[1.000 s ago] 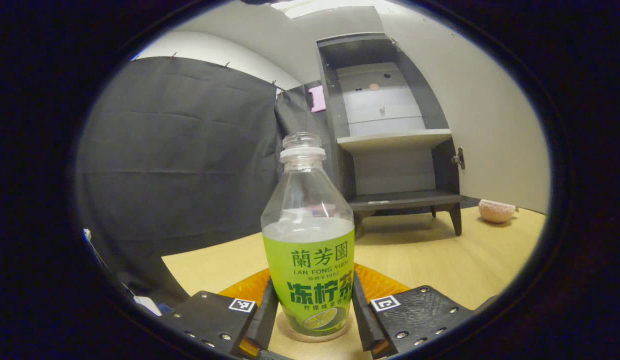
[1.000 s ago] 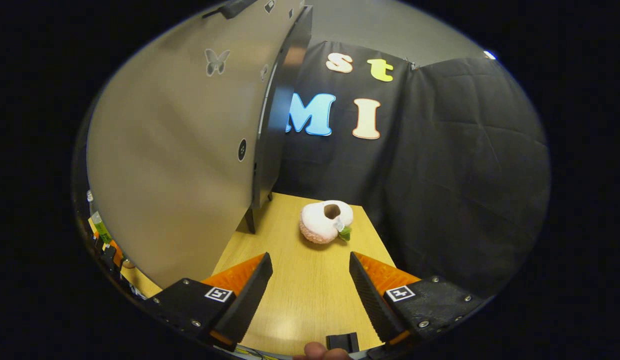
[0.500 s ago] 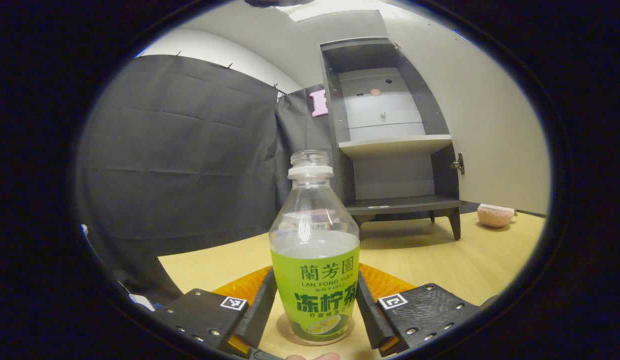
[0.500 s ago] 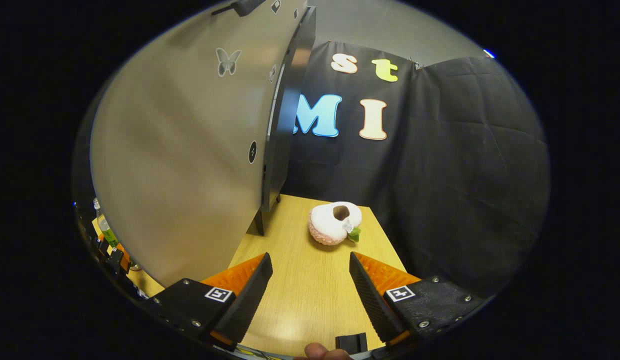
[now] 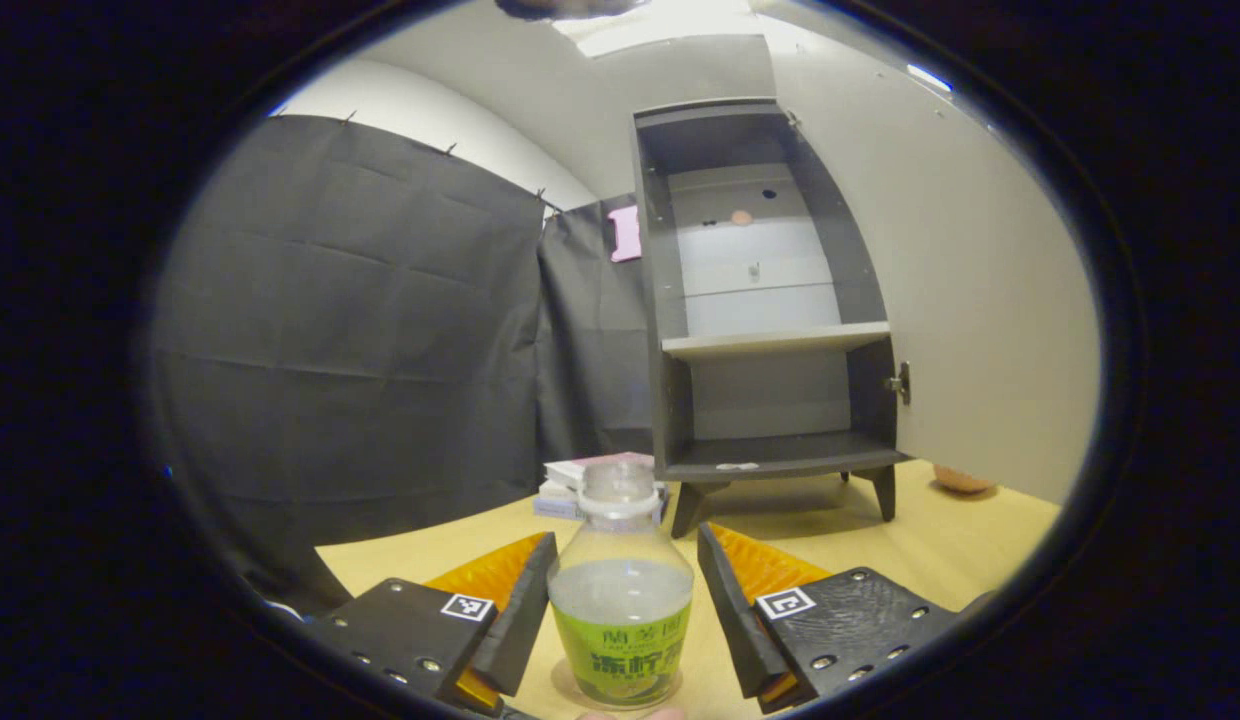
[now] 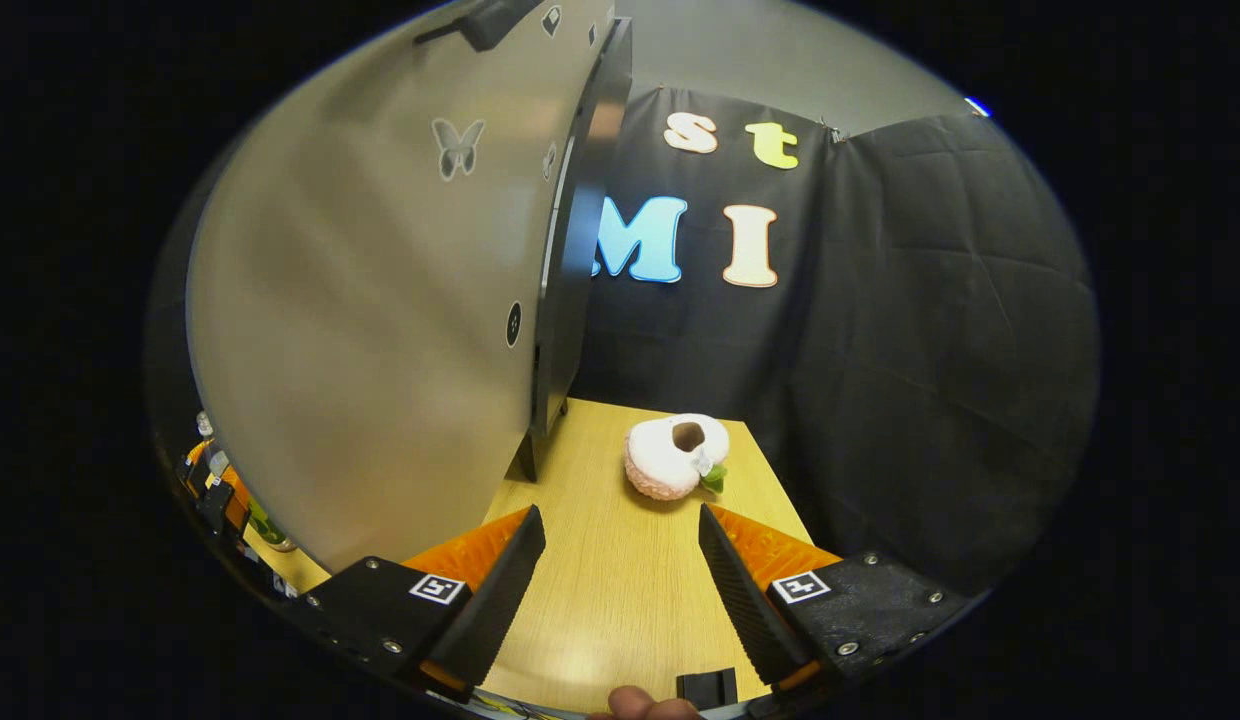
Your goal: Open the cabinet door with the right hand, grasp the bottle in the cabinet with the left hand and place it on the coaster, then close the cabinet door with the right hand.
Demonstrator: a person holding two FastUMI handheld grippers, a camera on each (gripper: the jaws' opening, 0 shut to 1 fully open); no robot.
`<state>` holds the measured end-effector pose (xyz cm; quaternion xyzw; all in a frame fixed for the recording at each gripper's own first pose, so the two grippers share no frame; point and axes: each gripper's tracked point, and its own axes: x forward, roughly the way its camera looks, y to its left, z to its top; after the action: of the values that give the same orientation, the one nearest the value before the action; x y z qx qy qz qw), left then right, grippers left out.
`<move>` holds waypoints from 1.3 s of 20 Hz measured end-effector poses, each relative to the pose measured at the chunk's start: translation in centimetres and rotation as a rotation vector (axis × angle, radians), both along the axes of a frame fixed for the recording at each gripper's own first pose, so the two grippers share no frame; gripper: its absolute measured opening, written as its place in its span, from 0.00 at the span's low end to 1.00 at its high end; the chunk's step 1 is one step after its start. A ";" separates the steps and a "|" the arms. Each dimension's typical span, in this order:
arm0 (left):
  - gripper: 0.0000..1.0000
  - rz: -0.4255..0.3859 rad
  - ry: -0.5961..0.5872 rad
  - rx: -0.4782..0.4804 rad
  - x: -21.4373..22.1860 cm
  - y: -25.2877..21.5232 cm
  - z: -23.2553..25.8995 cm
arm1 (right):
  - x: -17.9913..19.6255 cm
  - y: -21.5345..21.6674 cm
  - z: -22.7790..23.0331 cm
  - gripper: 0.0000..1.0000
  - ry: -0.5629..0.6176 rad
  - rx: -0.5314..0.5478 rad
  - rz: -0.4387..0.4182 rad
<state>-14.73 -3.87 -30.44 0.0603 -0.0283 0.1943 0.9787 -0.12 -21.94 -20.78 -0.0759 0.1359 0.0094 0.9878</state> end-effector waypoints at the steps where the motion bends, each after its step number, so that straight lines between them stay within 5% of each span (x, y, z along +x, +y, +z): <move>1: 0.79 -0.003 0.003 -0.010 0.0 0.0 0.7 | 0.0 0.0 0.6 0.95 -0.007 0.004 0.001; 11: 0.79 0.028 0.010 0.011 -1.2 0.2 14.9 | -0.4 -0.2 6.7 0.95 -0.047 0.118 0.016; 20: 0.84 -0.226 0.100 -0.101 -1.4 -8.8 26.6 | -2.2 -0.2 19.1 0.95 -0.138 0.208 0.119; 23: 0.80 -0.246 0.114 -0.033 -1.3 -8.8 29.0 | -3.2 1.9 23.7 0.95 -0.225 0.176 0.208; 26: 0.76 -0.241 0.137 0.026 -1.2 -8.6 29.4 | -4.1 2.1 24.8 0.92 -0.263 0.126 0.172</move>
<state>-15.93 -12.46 -1.04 0.0821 0.0288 0.0705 0.9937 -4.18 -19.87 3.98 -0.0259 -0.0023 0.0921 0.9954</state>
